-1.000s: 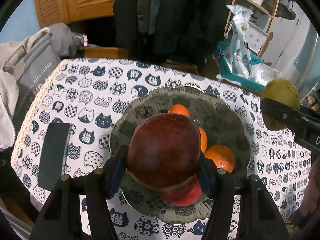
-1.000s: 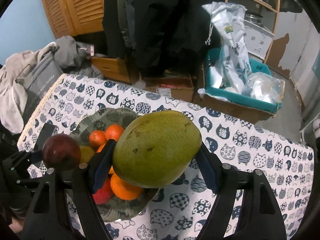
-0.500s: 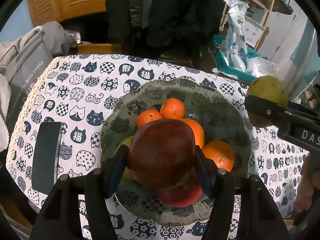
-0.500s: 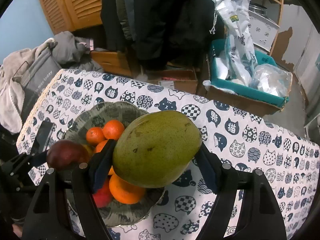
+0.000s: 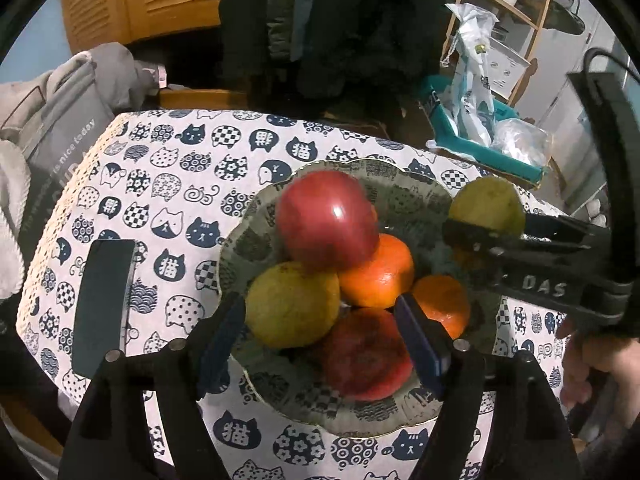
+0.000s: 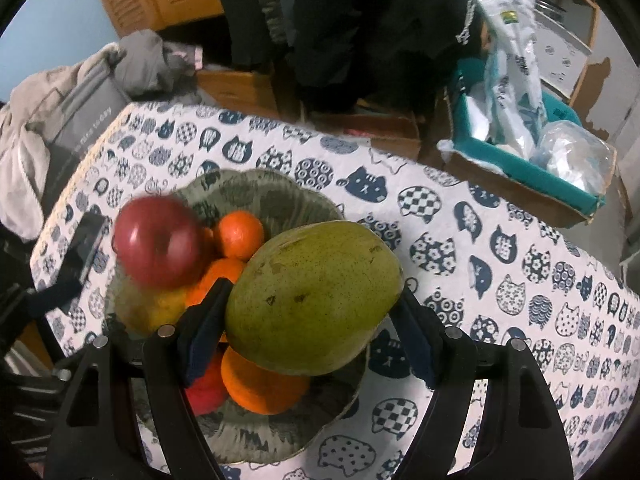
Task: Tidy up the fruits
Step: 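Lower the mango into the bowl with the right tool while the left tool lowers the apple, then open both tools to release the fruit and lift them away from the bowl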
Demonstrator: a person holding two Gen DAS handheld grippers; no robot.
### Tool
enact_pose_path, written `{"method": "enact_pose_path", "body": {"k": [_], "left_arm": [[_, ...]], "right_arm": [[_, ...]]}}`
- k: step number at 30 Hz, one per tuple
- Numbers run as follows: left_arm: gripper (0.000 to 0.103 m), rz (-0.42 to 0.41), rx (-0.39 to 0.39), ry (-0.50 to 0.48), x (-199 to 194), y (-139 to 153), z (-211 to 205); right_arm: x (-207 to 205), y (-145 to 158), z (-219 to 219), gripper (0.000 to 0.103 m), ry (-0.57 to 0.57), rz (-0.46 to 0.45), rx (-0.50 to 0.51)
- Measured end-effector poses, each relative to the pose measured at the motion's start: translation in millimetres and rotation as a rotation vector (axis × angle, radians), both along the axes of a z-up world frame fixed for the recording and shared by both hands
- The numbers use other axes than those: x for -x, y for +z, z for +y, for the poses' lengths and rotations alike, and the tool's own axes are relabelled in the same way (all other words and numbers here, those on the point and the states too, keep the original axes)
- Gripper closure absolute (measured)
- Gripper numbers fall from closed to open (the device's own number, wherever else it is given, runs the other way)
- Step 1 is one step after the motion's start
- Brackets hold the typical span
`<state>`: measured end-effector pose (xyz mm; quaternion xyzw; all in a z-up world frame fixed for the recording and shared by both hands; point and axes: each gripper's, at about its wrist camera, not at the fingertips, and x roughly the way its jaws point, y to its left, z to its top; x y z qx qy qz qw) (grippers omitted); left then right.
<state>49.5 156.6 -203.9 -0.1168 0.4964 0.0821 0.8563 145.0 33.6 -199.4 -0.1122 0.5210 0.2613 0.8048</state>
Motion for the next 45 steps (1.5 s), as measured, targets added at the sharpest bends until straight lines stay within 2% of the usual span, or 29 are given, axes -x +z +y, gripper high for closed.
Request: {"method": "enact_pose_path", "body": {"k": [6,13,19,30,33,39,45], "left_arm": [[0.025,0.007,-0.006,0.011,2,0,5],[0.025,0.005,-0.004,0.021,4,2,7],[0.025,-0.021,-0.008,0.032,9,17,9],[0.025,-0.122,-0.028,0.050,28,69,9],[0.021,-0.149,-0.037,0.056,33,82,10],[0.021,-0.212,-0.054,0.066,44,112,9],[0.015,-0.290,-0.102,0.063,57,146,1]], "right_arm": [[3,-11,10,0.024,0.036,0.012,0.036],[-2,11,7,0.022,0.024,-0.032,-0.002],[-2,33,-5,0.021,-0.011,-0.065,-0.027],[15,86,-29,0.018,-0.071,-0.187,-0.028],[22,103,-38,0.017,-0.084,-0.232,-0.022],[41,140,-59,0.017,-0.108,-0.315,-0.024],[62,179,-79,0.016,-0.137,-0.396,-0.049]]}}
